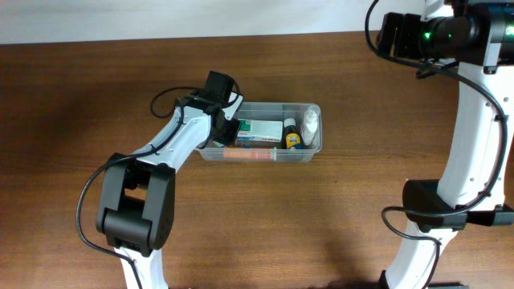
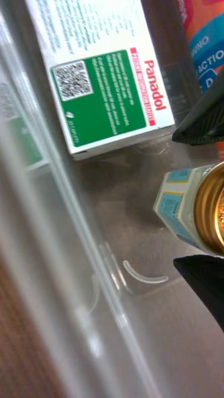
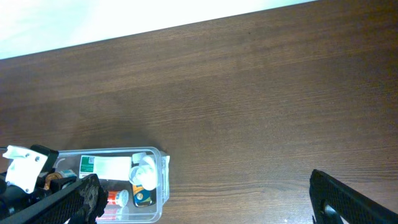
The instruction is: Pack container
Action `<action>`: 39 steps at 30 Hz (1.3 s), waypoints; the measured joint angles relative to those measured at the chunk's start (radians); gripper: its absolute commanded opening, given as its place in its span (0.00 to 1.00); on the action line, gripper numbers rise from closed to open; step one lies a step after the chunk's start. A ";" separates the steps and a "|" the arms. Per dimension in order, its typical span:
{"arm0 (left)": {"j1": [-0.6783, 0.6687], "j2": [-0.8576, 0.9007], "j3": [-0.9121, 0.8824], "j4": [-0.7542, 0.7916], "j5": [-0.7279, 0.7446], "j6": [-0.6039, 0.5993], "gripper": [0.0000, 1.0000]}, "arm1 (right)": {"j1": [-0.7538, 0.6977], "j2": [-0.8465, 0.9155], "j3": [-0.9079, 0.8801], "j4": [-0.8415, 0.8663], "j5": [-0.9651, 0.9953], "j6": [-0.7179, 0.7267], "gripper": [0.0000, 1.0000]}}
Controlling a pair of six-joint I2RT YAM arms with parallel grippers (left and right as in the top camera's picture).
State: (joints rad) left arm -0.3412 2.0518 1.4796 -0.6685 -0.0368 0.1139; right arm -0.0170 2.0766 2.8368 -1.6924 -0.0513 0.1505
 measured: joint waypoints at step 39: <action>0.001 -0.563 0.481 -0.791 -0.133 -0.112 0.99 | 0.000 0.000 0.000 0.000 0.000 -0.001 0.98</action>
State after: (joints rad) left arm -0.3401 1.4887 1.9602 -1.4597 -0.1699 0.0017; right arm -0.0170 2.0766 2.8368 -1.6924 -0.0513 0.1497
